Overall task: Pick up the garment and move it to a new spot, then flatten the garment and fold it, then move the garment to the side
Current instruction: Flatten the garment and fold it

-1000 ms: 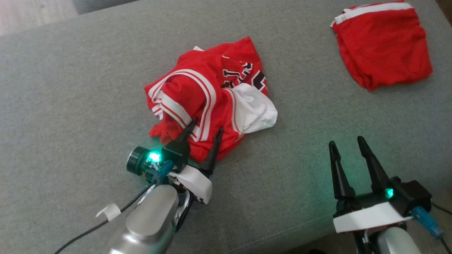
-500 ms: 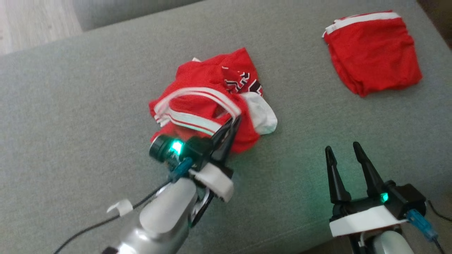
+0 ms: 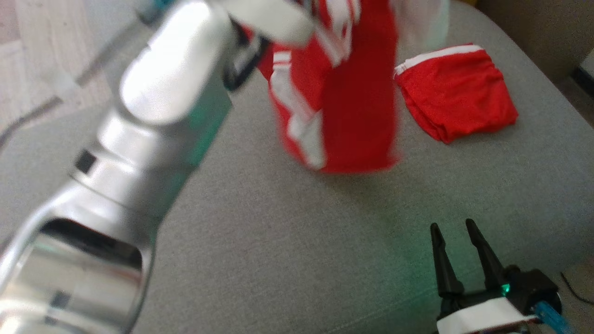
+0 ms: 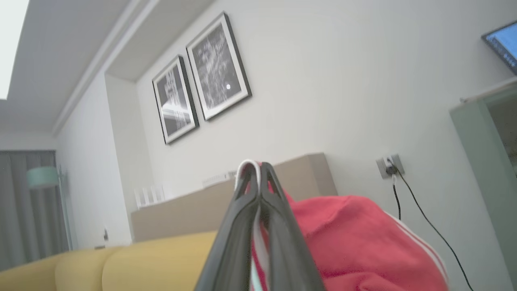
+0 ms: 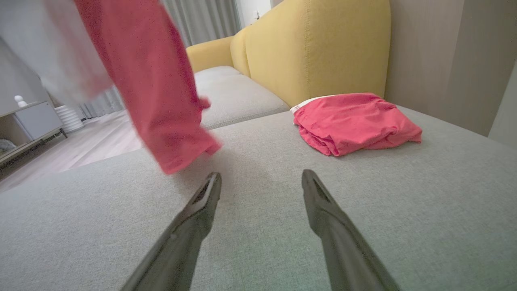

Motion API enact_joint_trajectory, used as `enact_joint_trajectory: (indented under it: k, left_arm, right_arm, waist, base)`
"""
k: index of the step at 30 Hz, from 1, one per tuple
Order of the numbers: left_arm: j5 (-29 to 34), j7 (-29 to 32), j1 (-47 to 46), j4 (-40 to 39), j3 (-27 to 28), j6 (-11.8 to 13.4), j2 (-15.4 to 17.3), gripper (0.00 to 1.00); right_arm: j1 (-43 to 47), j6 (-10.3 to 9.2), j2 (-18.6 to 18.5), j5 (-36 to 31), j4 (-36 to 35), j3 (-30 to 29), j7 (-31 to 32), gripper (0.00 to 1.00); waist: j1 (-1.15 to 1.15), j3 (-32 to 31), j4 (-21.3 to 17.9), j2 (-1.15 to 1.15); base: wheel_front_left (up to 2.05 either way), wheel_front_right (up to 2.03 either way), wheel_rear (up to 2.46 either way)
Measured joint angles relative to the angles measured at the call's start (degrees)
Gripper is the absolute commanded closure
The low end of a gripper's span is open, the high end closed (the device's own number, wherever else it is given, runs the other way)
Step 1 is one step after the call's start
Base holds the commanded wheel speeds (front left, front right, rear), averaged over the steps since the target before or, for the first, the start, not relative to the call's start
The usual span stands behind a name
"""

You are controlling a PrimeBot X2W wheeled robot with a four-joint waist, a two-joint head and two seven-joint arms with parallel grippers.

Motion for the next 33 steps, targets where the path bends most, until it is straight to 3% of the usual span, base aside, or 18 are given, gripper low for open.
enact_joint_trajectory:
  k: [3, 6, 11, 13, 14, 15, 16, 21, 25, 29, 33]
  left_arm:
    - [-1.63, -0.16, -2.61, 0.36, 2.37, -0.53, 0.70, 1.00]
    - [-4.35, 0.02, 0.88, 1.18, 2.81, -0.93, 2.86, 1.00]
    - [-9.27, 2.26, 20.26, 1.66, 3.88, -0.93, 10.36, 1.00]
    - [-11.73, 3.02, 29.43, 2.01, 3.99, -0.93, 12.48, 1.00]
    - [-11.73, 3.02, 29.43, 2.01, 3.99, -0.93, 12.48, 1.00]
    - [-14.12, 3.14, 37.63, 2.43, 4.23, -0.90, 13.82, 0.57]
    - [-14.65, 3.14, 40.92, 2.87, 4.25, -0.46, 14.48, 0.00]
    - [-14.68, 2.42, 48.15, 3.36, 4.76, 2.26, 16.61, 0.00]
    - [-13.45, 1.52, 48.40, -0.49, 6.09, 3.61, 18.70, 0.00]
    - [-10.57, 2.53, 43.68, -5.66, 4.89, 2.04, 21.24, 0.00]
    - [-7.01, 9.51, 34.14, -9.83, -1.14, -0.15, 22.36, 0.00]
  right_arm:
    - [1.10, 0.00, 0.00, 0.01, -0.14, -0.96, 0.00, 0.00]
    - [1.97, 0.00, 0.01, 0.20, -0.77, -1.79, 0.00, 0.00]
    - [2.21, 0.00, 0.09, 0.65, -1.54, -2.87, 0.00, 0.00]
    - [2.20, 0.00, 0.09, 0.76, -1.67, -3.36, 0.00, 0.00]
    - [2.20, 0.00, 0.09, 0.76, -1.67, -3.36, 0.00, 0.00]
    - [2.11, 0.00, 0.11, 0.74, -1.68, -3.23, 0.00, 0.00]
    - [1.92, 0.00, 0.14, 0.74, -1.71, -3.16, 0.00, 0.00]
    - [1.75, 0.00, 0.16, 0.71, -1.79, -3.39, 0.00, 0.00]
    - [1.13, 0.00, 0.16, 0.30, -1.83, -3.61, 0.00, 0.00]
    - [-0.08, 0.00, 0.16, 0.29, -1.81, -3.50, 0.00, 0.00]
    - [-2.08, 0.00, 0.15, -0.02, -1.79, -2.65, 0.00, 0.00]
  waist:
    - [-0.01, -1.28, 1.42, 0.00]
    - [0.00, -2.08, 3.73, 0.00]
    - [0.01, -2.34, 8.17, 0.00]
    - [0.01, -1.89, 9.83, 0.00]
    - [0.01, -1.89, 9.83, 0.00]
    - [0.01, -1.12, 11.24, 0.00]
    - [0.01, -0.61, 11.71, 0.00]
    - [0.01, 1.50, 12.94, 0.00]
    - [0.02, 3.18, 14.05, 0.00]
    - [0.01, 4.72, 14.74, 0.00]
    - [0.02, 6.67, 14.53, 0.00]
  base:
    - [0.00, 0.00, 0.00]
    - [0.00, 0.00, 0.00]
    - [0.00, 0.00, 0.00]
    - [0.00, 0.00, 0.00]
    - [0.00, 0.00, 0.00]
    - [0.00, 0.00, 0.00]
    - [0.00, 0.00, 0.00]
    - [0.00, 0.00, 0.00]
    - [0.00, 0.00, 0.00]
    - [0.00, 0.00, 0.00]
    - [0.00, 0.00, 0.00]
